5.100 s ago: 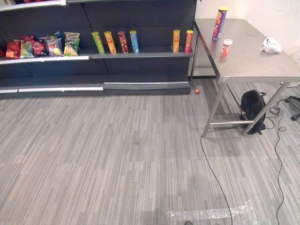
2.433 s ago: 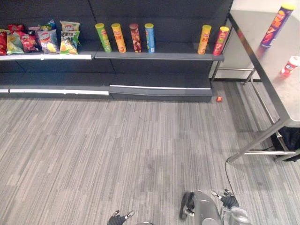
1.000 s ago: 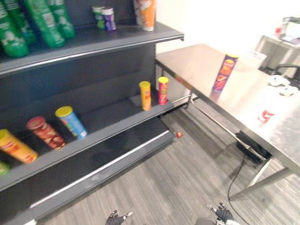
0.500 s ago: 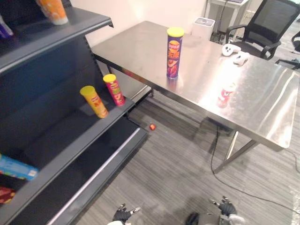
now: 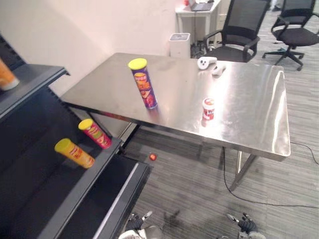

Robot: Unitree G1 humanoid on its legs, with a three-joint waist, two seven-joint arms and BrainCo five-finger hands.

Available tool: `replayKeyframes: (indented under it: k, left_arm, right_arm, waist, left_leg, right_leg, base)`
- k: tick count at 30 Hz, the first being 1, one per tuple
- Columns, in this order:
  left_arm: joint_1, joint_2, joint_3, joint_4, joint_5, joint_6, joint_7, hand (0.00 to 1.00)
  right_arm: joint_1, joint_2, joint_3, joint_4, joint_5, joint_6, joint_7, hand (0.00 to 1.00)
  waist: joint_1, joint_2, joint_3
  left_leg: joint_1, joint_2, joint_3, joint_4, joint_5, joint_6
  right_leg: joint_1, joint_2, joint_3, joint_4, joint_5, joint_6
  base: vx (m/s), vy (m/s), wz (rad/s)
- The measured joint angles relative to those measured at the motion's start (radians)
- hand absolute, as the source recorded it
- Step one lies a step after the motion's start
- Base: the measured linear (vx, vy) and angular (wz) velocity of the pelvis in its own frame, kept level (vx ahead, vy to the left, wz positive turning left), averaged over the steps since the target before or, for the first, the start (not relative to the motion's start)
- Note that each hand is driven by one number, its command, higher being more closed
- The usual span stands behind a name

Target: Put the gum and the chips on the shelf.

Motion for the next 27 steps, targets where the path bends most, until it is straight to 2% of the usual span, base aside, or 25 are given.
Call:
replayKeyframes:
  k: [1, 2, 3, 4, 7, 9, 11, 13, 16, 18, 22, 24, 25, 27]
  left_arm:
    - [0.001, -0.002, 0.006, 0.0, 0.0, 0.0, 0.002, 0.0]
    - [0.006, -0.009, 0.016, 0.0, 0.0, -0.001, 0.005, 0.0]
    - [0.007, -0.011, 0.021, 0.002, 0.001, -0.001, 0.005, 0.0]
    - [0.006, 0.007, 0.023, -0.001, 0.005, -0.004, 0.005, 0.0]
    - [0.008, 0.04, 0.035, 0.0, 0.005, -0.009, 0.008, 0.0]
    - [0.008, 0.041, 0.036, 0.001, 0.007, -0.009, 0.01, 0.0]
    - [0.01, 0.041, 0.029, 0.011, 0.016, -0.009, 0.007, 0.0]
    - [0.01, 0.039, -0.01, 0.029, 0.051, -0.01, 0.005, 0.0]
    - [0.01, 0.038, -0.041, 0.045, 0.082, -0.011, 0.002, 0.0]
    - [0.01, 0.038, -0.055, 0.05, 0.087, -0.015, 0.003, 0.0]
    - [0.01, 0.053, -0.075, 0.06, 0.088, -0.018, -0.001, 0.0]
    - [0.01, 0.065, -0.074, 0.061, 0.088, -0.019, -0.001, 0.0]
    - [0.01, 0.069, -0.073, 0.063, 0.088, -0.02, -0.002, 0.0]
    - [0.009, 0.074, -0.066, 0.068, 0.088, -0.019, -0.003, 0.0]
  right_arm:
    - [0.003, 0.002, -0.012, 0.0, 0.0, 0.001, 0.0, 0.0]
    - [0.007, 0.0, -0.014, -0.004, -0.001, 0.001, -0.002, 0.0]
    - [0.006, 0.004, -0.013, -0.007, -0.001, 0.001, -0.003, 0.0]
    - [0.008, 0.019, -0.011, -0.006, -0.003, 0.002, -0.003, 0.0]
    - [0.011, 0.064, -0.039, 0.004, -0.009, 0.002, -0.001, 0.0]
    - [0.01, 0.085, -0.05, 0.01, -0.009, 0.003, 0.002, 0.0]
    - [0.011, 0.087, -0.054, 0.011, -0.014, 0.001, 0.004, 0.0]
    - [0.011, 0.076, -0.068, 0.022, -0.014, 0.001, 0.004, 0.0]
    - [0.013, 0.058, -0.093, 0.04, -0.006, 0.002, 0.004, 0.0]
    - [0.018, 0.051, -0.101, 0.044, -0.006, 0.005, 0.004, 0.0]
    - [0.022, 0.054, -0.157, 0.084, 0.034, 0.009, 0.004, 0.0]
    - [0.022, 0.057, -0.179, 0.099, 0.05, 0.009, 0.004, 0.0]
    - [0.024, 0.058, -0.213, 0.121, 0.068, 0.01, 0.005, 0.0]
    - [0.032, 0.06, -0.261, 0.124, 0.098, 0.01, 0.004, 0.0]
  waist:
    - [0.0, -0.002, -0.001]
    - [0.001, 0.003, -0.004]
    - [0.006, -0.007, -0.008]
    - [0.003, -0.036, -0.026]
    - [0.009, -0.093, -0.027]
    - [0.022, -0.096, -0.029]
    - [0.02, -0.101, -0.035]
    - [0.016, -0.092, -0.053]
    - [0.015, -0.083, -0.066]
    - [0.017, -0.084, -0.075]
    - [0.018, -0.11, -0.094]
    - [0.018, -0.11, -0.097]
    - [0.018, -0.12, -0.101]
    - [0.017, -0.124, -0.103]
  left_leg:
    - [0.009, -0.019, -0.009, -0.122, 0.009, -0.001]
    - [0.027, -0.052, -0.065, -0.304, 0.078, -0.002]
    - [0.051, -0.069, -0.095, -0.327, 0.056, -0.024]
    - [0.064, -0.113, -0.12, -0.374, 0.05, -0.033]
    - [0.061, -0.159, -0.113, -0.391, 0.032, -0.032]
    - [0.088, -0.17, -0.089, -0.403, 0.024, -0.033]
    - [0.134, -0.18, -0.066, -0.457, 0.025, -0.033]
    - [0.183, -0.202, -0.025, -0.561, 0.067, -0.035]
    - [0.235, -0.231, -0.019, -0.689, 0.123, -0.033]
    - [0.251, -0.238, -0.02, -0.723, 0.135, -0.037]
    - [0.264, -0.249, -0.022, -0.736, 0.138, -0.036]
    - [0.274, -0.251, -0.025, -0.736, 0.134, -0.035]
    - [0.28, -0.252, -0.028, -0.737, 0.13, -0.036]
    - [0.283, -0.253, -0.033, -0.737, 0.127, -0.037]
  right_leg:
    - [0.0, -0.01, 0.014, 0.0, 0.002, 0.021]
    - [-0.001, -0.014, 0.049, 0.001, -0.001, 0.067]
    - [-0.004, -0.018, 0.066, -0.002, 0.0, 0.082]
    - [-0.015, -0.045, 0.081, -0.019, 0.003, 0.085]
    - [-0.017, -0.082, 0.089, -0.036, 0.024, 0.084]
    - [-0.016, -0.089, 0.114, -0.042, 0.037, 0.094]
    - [-0.018, -0.091, 0.145, -0.055, 0.045, 0.104]
    - [-0.045, -0.1, 0.189, -0.074, 0.061, 0.131]
    - [-0.069, -0.1, 0.216, -0.077, 0.06, 0.13]
    - [-0.067, -0.1, 0.217, -0.079, 0.06, 0.13]
    - [-0.062, -0.103, 0.231, -0.09, 0.069, 0.143]
    - [-0.048, -0.103, 0.232, -0.096, 0.071, 0.142]
    - [-0.038, -0.103, 0.233, -0.109, 0.074, 0.14]
    - [-0.031, -0.102, 0.232, -0.119, 0.076, 0.137]
  base:
    - [0.23, 0.341, -0.76]
    - [0.22, 0.372, -0.68]
    - [0.22, 0.356, -0.5]
    - [0.16, 0.22, -0.15]
    - [0.1, 0.183, 0.08]
    - [0.04, 0.137, -0.36]
    - [-0.03, 0.045, -0.62]
    - [-0.05, 0.025, -0.63]
    - [-0.03, 0.027, -0.28]
    - [0.01, 0.017, 0.0]
    - [0.04, 0.032, -0.06]
    - [0.06, 0.016, -0.07]
    - [0.07, 0.013, -0.05]
    - [0.05, 0.01, -0.03]
